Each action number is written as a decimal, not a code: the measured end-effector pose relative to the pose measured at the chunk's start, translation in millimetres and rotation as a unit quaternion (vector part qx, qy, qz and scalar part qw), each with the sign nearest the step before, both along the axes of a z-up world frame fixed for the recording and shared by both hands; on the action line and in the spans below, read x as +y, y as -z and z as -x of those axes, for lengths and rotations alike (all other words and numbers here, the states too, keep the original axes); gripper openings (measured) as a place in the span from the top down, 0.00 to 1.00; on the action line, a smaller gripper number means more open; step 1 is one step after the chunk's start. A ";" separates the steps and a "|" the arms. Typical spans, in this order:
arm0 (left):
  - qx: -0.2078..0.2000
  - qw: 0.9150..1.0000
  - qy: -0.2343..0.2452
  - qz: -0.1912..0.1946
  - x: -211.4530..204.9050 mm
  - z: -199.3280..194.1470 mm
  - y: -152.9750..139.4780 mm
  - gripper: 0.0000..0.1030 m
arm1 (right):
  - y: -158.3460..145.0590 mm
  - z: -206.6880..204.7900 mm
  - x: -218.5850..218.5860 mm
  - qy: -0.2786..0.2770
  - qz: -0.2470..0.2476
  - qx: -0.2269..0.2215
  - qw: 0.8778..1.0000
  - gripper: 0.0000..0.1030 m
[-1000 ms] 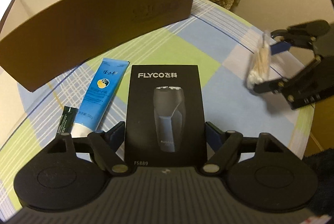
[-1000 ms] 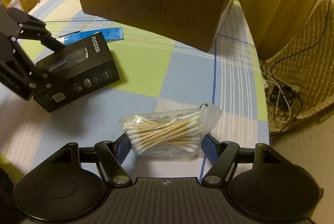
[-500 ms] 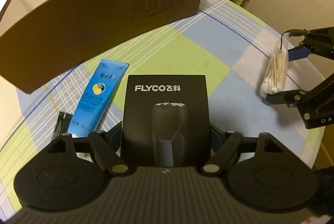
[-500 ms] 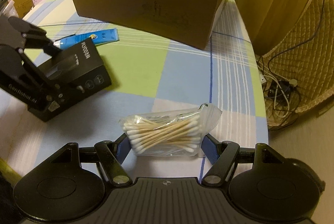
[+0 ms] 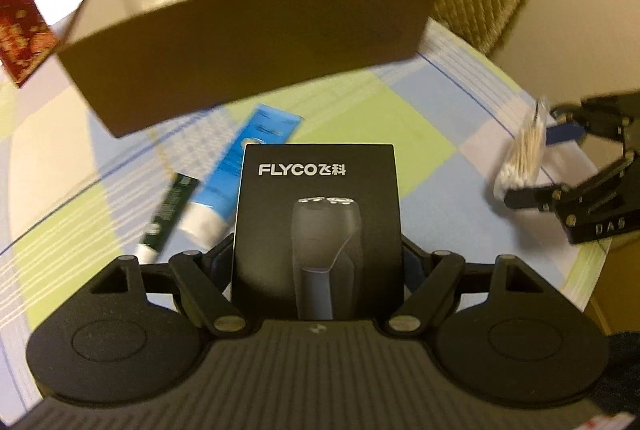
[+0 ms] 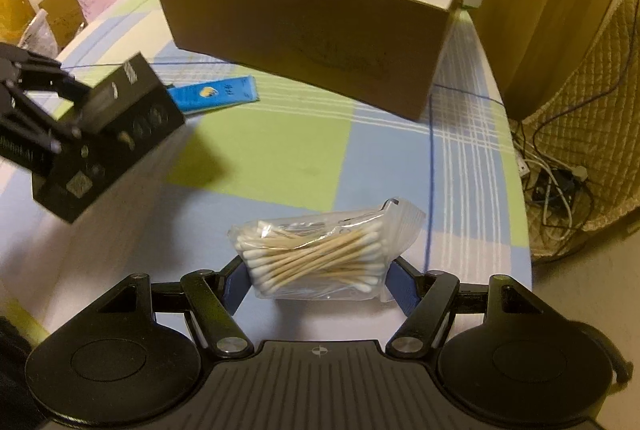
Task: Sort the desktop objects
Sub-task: 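Lift the FLYCO box and swab bag with both tools toward the brown box, then lower the FLYCO box and swab bag into the box and open both grippers, then withdraw both tools from the box toward the two tubes on the table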
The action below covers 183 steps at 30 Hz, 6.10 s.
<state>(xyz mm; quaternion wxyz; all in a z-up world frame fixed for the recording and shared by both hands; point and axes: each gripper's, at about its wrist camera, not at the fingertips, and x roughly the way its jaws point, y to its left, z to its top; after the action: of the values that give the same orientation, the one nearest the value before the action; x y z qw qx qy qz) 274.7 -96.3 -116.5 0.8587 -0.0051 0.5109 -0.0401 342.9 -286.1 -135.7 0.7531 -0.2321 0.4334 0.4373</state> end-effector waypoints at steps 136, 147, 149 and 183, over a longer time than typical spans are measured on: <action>-0.044 0.991 -0.118 -0.053 101.9 -167.4 -47.9 0.16 | -76.7 -160.3 122.8 -0.047 -0.073 -0.082 0.993 0.04; -0.062 0.988 -0.133 -0.052 90.0 -129.7 -76.1 0.15 | -104.7 -127.3 90.0 0.054 -0.174 -0.019 0.983 0.02; -0.065 0.987 -0.137 -0.050 89.2 -120.5 -80.9 0.15 | -107.5 -117.7 87.2 0.060 -0.179 -0.020 0.982 0.02; -0.049 0.984 -0.171 -0.021 89.5 33.3 -60.2 0.15 | -65.8 10.3 84.6 0.023 -0.143 -0.001 0.989 0.02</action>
<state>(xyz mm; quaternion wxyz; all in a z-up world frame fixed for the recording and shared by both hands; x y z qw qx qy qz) 241.3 -6.8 -56.3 0.8769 -0.0719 0.4605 0.1178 332.5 -201.5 -69.9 0.7887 -0.1125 0.3709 0.4772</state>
